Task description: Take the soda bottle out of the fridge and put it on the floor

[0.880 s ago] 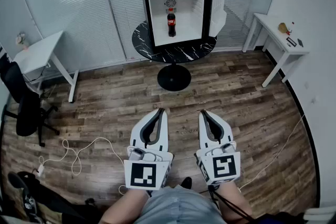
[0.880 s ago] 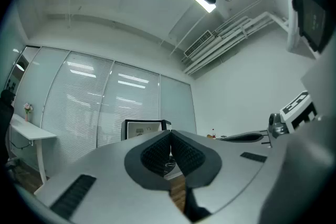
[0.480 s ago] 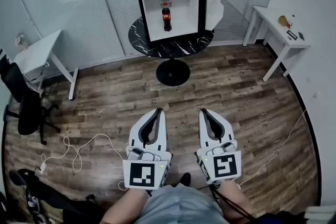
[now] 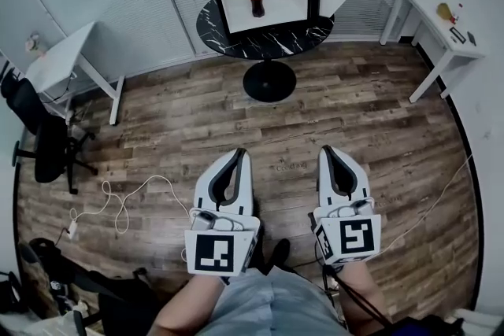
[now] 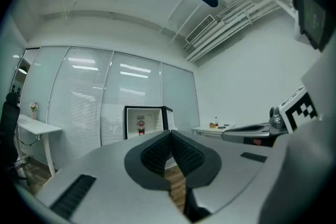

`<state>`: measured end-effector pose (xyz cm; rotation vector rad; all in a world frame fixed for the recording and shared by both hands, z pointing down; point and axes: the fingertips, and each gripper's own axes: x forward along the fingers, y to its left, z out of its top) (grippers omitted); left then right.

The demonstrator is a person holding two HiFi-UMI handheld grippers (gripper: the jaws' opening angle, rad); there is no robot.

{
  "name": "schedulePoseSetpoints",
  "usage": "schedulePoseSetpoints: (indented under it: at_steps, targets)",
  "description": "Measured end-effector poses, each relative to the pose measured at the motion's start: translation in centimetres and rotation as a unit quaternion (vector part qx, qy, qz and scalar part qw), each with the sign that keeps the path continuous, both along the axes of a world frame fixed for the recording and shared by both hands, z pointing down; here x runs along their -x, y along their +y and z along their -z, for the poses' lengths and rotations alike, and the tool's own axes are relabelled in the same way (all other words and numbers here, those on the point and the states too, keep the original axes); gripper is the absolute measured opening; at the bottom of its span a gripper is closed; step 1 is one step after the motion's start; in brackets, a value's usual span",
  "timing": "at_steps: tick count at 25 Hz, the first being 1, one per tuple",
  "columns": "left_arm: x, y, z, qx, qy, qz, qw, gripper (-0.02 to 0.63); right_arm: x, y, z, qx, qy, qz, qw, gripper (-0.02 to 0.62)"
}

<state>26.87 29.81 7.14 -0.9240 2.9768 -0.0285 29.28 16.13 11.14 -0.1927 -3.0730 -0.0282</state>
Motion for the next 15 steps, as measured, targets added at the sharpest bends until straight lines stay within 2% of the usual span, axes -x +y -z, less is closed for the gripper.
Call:
schedulePoseSetpoints:
  at_steps: [7,15]
  targets:
    - [6.9,0.6,-1.8,-0.001,0.002,0.020,0.9998,0.017,6.6,-1.3,-2.4,-0.012,0.016,0.000,1.000,0.014]
    - [18.5,-0.2,-2.3,-0.017,0.006,0.012,0.9998,0.017,18.5,-0.5,-2.5,-0.014,0.019,0.012,1.000,0.014]
